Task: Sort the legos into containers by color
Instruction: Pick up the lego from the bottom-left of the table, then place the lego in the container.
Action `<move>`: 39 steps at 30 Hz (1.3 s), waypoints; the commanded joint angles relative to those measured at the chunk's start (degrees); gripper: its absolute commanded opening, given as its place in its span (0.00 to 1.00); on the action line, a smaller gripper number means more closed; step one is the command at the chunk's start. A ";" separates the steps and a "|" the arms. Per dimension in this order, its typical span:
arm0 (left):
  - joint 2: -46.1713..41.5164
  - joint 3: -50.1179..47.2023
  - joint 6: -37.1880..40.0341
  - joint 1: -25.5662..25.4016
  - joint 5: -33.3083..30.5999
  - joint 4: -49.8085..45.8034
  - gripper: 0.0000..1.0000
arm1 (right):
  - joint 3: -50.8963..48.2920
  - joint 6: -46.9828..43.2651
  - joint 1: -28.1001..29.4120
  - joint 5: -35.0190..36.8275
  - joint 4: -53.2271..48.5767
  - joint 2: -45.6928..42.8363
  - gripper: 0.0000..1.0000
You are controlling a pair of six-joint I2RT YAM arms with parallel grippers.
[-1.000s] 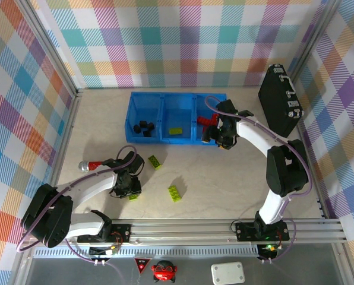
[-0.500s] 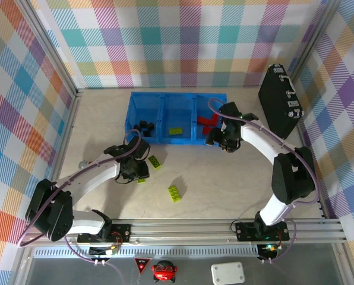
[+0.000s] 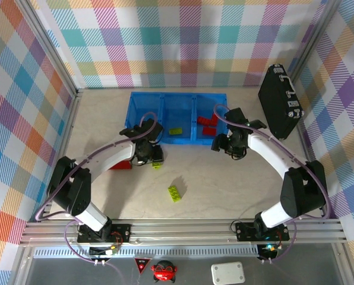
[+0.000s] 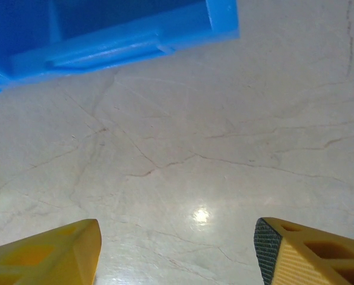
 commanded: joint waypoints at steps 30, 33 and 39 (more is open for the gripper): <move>36.41 46.61 10.00 2.69 10.56 -2.29 0.34 | -8.71 1.92 -0.01 5.12 -7.26 -14.59 0.69; 38.42 47.91 9.81 2.86 10.94 -2.23 0.35 | -8.84 2.09 -0.01 5.09 -7.50 -14.98 0.69; 41.64 49.95 9.37 3.63 11.68 -2.19 0.35 | -10.03 2.84 -0.01 4.73 -7.61 -16.67 0.69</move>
